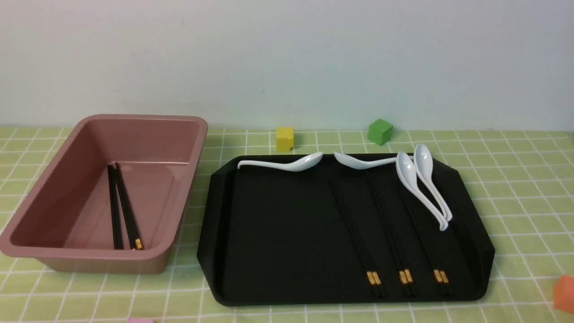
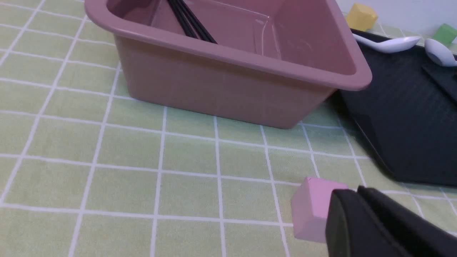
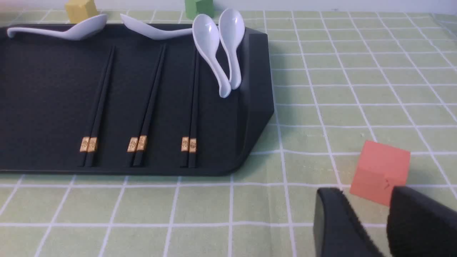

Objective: On green tablecloth take chopsticks from black tray and put them in box.
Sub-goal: 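Move the gripper over the chopsticks on the black tray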

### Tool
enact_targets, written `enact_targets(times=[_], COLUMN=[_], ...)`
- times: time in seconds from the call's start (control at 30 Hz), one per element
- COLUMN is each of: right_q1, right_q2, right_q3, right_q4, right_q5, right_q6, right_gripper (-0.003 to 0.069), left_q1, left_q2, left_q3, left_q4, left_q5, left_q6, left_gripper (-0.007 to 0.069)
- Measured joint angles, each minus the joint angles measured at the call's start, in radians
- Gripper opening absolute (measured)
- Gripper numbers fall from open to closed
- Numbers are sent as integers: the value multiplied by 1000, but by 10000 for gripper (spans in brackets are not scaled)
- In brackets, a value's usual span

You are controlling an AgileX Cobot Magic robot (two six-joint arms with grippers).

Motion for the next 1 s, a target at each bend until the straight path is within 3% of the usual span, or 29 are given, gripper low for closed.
enact_targets(times=[1.0], right_q1=[0], right_q2=[0], right_q3=[0], right_q4=[-8], right_q5=[-5], right_q6=[0], right_gripper=[240], left_q1=[0], left_q2=[0], left_q3=[0], left_q4=[3], left_q5=[0], left_q6=[0], left_gripper=[59])
